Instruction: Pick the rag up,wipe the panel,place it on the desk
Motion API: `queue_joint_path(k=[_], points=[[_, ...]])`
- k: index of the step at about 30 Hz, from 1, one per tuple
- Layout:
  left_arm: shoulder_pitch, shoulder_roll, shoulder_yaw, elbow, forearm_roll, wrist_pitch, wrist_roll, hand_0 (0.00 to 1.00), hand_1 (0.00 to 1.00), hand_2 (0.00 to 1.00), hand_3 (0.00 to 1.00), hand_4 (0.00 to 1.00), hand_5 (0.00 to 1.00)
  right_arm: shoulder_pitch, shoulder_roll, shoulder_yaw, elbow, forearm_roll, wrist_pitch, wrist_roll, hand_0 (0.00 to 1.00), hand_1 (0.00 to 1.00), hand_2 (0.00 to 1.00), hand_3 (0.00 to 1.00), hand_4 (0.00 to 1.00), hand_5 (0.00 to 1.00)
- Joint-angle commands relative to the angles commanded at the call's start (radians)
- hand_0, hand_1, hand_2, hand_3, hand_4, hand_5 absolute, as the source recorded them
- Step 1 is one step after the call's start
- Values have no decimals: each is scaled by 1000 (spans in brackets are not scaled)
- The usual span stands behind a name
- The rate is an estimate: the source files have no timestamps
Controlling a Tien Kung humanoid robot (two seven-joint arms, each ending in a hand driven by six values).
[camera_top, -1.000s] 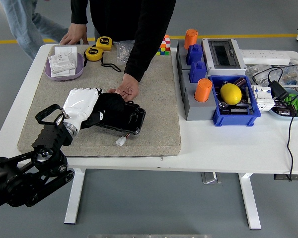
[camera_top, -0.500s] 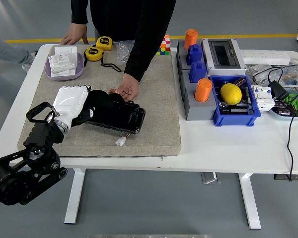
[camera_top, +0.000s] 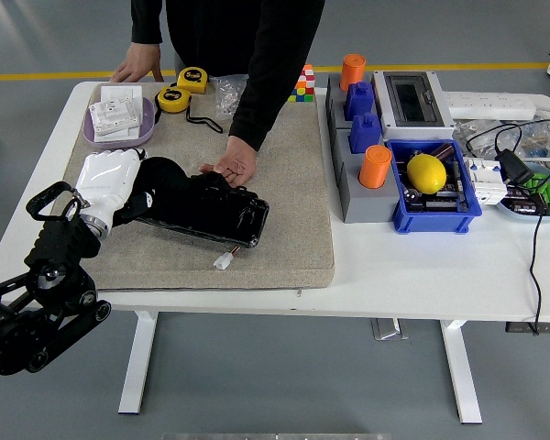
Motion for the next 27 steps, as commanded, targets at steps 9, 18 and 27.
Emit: queue_joint_path(k=[9, 18, 27], points=[[11, 12, -29, 53, -14, 10, -14, 265, 213, 465, 450, 262, 2, -3, 0, 7, 1, -2, -1, -1, 743, 690, 701, 622, 998, 554], [20, 16, -41, 97, -16, 22, -26, 264, 214, 464, 450, 264, 2, -5, 0, 9, 0, -3, 1, -2, 744, 690, 701, 622, 998, 554], [24, 23, -59, 103, -2, 28, -25, 265, 212, 465, 450, 273, 2, -5, 1, 9, 0, 2, 4, 0, 744, 690, 701, 624, 998, 555]])
